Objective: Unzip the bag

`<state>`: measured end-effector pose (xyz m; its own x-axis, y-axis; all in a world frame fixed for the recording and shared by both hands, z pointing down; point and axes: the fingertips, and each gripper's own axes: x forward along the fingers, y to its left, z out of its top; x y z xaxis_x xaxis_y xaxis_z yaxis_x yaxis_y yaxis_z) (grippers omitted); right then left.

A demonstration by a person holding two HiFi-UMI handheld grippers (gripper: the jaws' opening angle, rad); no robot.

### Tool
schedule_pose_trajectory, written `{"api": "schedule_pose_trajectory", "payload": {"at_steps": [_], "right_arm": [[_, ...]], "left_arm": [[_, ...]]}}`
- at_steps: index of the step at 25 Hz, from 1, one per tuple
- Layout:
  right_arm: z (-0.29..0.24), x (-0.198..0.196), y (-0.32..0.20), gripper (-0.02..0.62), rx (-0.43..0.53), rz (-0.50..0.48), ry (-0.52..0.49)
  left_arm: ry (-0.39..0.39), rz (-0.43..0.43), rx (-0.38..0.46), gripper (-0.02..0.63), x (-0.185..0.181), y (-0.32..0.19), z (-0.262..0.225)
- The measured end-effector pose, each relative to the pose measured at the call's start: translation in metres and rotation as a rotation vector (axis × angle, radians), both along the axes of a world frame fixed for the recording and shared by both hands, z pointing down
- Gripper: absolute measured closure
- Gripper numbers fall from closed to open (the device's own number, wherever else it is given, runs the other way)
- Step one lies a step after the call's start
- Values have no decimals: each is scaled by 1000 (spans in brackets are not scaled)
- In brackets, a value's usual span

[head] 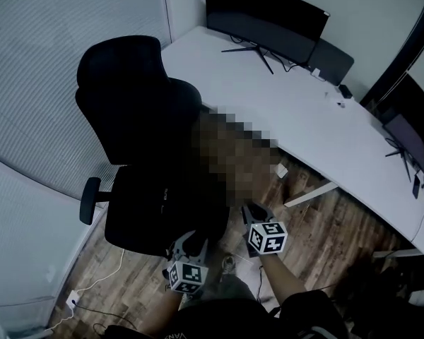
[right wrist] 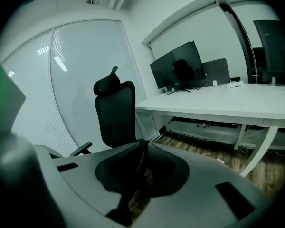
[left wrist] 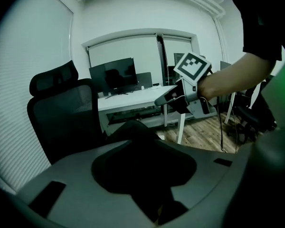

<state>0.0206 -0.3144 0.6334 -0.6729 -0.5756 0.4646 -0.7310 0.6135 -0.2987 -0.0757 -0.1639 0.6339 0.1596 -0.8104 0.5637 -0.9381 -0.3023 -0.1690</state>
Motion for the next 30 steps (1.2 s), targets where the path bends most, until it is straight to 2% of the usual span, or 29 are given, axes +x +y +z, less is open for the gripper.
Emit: {"api": "schedule_pose_trajectory", "payload": {"at_steps": [5,11,16,26,30], "right_arm": [[-33,8,40,537,49,43,-28],[-69,13,88,541,112,48,-39],[-100,11,131,543,142,53,-67],[-152,2,202,543,224,62,-83],[-165,-3,230,543,247,52,-91]], "left_arm": [[24,-5,56,497,-8,17,-29],[49,-2,113,541,-12,47,-57],[32,7,143,571,-23,78,-78],[57,23,195,586,-55,137,-127],[67,36,248,586,-62,157,-146]]}}
